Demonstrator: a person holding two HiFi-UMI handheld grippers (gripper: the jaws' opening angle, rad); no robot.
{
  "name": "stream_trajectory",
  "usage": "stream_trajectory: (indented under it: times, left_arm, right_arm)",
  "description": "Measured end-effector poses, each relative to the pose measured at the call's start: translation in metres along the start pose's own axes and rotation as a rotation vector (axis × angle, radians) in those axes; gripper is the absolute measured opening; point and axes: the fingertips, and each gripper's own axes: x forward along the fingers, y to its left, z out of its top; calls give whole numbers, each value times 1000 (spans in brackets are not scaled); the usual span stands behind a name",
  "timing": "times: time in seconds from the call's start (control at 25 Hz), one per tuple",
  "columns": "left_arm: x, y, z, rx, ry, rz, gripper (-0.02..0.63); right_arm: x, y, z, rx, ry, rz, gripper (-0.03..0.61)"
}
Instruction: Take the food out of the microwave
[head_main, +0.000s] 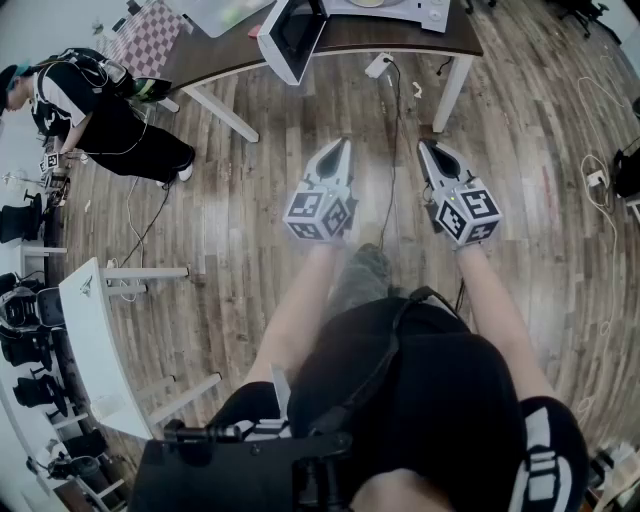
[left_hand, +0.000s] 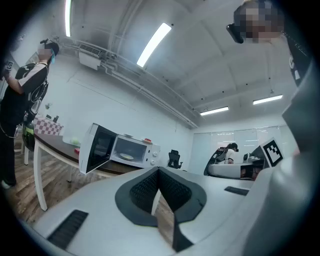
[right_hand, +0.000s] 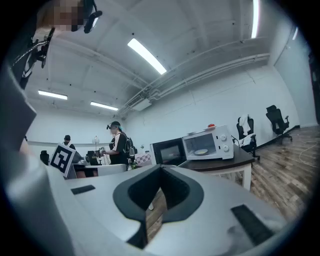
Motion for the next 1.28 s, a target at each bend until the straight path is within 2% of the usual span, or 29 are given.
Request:
stream_trajectory:
  times: [0.32, 0.52, 1.0, 1.28]
  left_arm:
    - [64, 50, 14, 4, -9, -4, 0]
    - [98, 73, 11, -12, 15, -13, 0]
    - [184, 121, 13, -8, 62, -85, 0]
    - [219, 147, 5, -22, 91, -115, 0]
  right_arm:
    - [65, -35, 5, 1, 11, -19, -3]
    - [100, -57, 3, 15, 24, -45, -3]
    - [175, -118, 6, 78, 17, -154, -2]
    - [203, -137, -6, 117, 38, -191, -1]
